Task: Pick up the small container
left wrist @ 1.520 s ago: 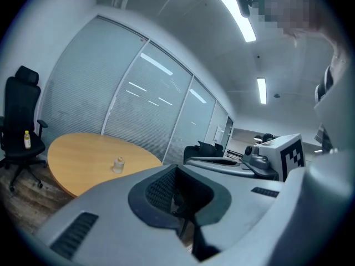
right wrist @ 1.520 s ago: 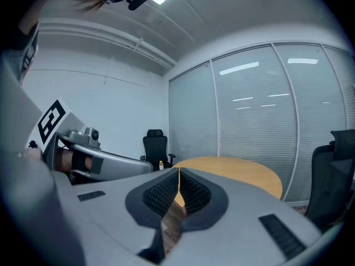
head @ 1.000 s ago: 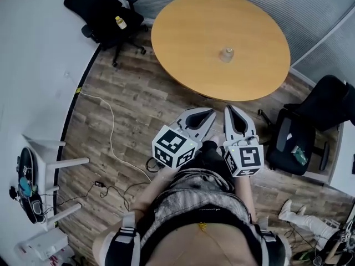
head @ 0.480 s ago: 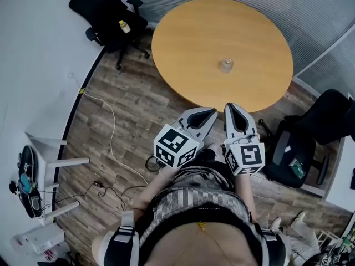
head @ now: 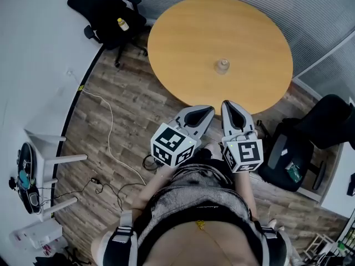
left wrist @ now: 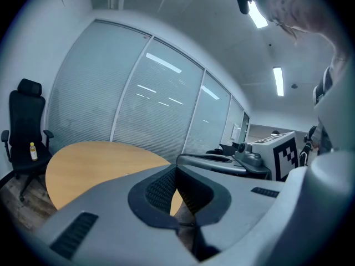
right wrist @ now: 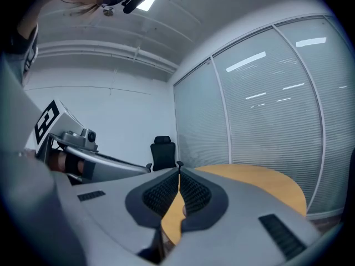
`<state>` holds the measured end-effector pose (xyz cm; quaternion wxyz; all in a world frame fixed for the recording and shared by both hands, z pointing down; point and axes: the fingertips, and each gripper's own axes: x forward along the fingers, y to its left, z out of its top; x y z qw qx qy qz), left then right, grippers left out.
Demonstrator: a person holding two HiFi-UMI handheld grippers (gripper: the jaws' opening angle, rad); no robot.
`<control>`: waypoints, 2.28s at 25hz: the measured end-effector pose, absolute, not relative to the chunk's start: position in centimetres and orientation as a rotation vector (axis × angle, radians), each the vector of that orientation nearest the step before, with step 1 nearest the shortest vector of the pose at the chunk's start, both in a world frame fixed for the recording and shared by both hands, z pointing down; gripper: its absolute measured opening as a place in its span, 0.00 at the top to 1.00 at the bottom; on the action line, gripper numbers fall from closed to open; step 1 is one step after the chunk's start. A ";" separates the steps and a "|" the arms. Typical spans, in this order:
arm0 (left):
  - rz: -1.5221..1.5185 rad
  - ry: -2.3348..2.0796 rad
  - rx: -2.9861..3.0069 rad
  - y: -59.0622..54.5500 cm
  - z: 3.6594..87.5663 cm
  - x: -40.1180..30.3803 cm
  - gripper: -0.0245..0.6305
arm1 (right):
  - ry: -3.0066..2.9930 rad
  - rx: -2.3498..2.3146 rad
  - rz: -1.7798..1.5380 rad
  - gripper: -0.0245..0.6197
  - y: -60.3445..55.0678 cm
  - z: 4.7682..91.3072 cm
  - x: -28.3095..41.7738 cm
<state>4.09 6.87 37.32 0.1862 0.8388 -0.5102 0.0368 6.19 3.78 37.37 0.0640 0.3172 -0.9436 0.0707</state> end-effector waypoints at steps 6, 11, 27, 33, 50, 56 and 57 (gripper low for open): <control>0.098 -1.445 2.352 5.3 37.6 5.2 0.96 | -2.849 0.923 0.201 0.93 2.3 37.5 7.0; 0.089 -1.445 2.347 4.0 37.8 6.8 0.96 | -2.849 0.897 0.213 0.93 1.3 38.2 8.3; 0.088 -1.435 2.326 2.9 38.7 6.5 0.96 | -2.818 0.885 0.231 0.93 0.9 39.4 8.9; 0.079 -1.356 2.380 1.5 38.4 6.1 0.96 | -2.797 0.990 0.246 0.93 -0.3 39.2 8.8; 0.071 -1.256 2.438 -1.1 37.9 1.7 0.96 | -2.755 1.089 0.237 0.93 -2.6 38.7 4.3; 0.079 -1.260 2.437 -1.2 38.2 0.1 0.96 | -2.732 1.093 0.230 0.93 -3.1 39.0 2.8; 0.071 -1.256 2.433 -1.3 38.3 -0.1 0.96 | -2.729 1.094 0.229 0.93 -3.2 39.1 2.7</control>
